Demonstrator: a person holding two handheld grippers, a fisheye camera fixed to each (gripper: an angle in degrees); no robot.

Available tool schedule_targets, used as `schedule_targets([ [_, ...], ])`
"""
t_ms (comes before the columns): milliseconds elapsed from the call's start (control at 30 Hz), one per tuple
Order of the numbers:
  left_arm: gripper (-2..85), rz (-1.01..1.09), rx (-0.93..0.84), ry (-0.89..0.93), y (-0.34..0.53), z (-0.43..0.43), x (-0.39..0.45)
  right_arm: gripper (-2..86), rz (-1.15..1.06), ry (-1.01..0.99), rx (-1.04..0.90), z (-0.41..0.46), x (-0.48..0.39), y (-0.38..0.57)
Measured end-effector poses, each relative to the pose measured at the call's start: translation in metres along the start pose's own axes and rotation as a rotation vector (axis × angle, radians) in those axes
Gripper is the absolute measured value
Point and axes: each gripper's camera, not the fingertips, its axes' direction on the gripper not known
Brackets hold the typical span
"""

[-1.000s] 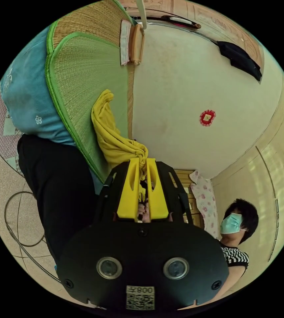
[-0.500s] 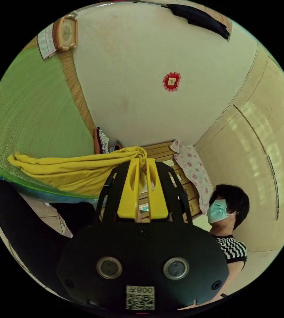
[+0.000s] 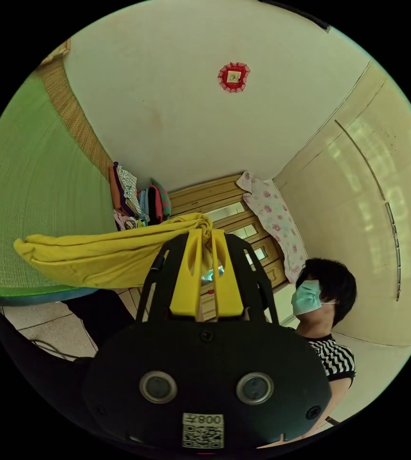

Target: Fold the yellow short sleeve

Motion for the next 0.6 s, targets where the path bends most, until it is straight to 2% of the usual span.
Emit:
schedule_targets([
  [133,2.8,-0.012,-0.078,-0.021,-0.084,0.086,0.002,1.5,-0.016,0.034,0.047,-0.052,0.037,-0.013],
  [333,2.8,-0.066,-0.149,-0.026,-0.231,0.233,-0.034,1.4,0.0,0.121,0.108,-0.135,0.129,-0.095],
  [533,2.8,-0.049,-0.175,-0.04,-0.418,0.404,-0.073,1.3,-0.027,0.252,0.122,-0.206,0.224,-0.265],
  [600,2.9,-0.007,-0.167,-0.032,-0.479,0.46,-0.073,1.3,-0.067,0.274,0.129,-0.23,0.249,-0.354],
])
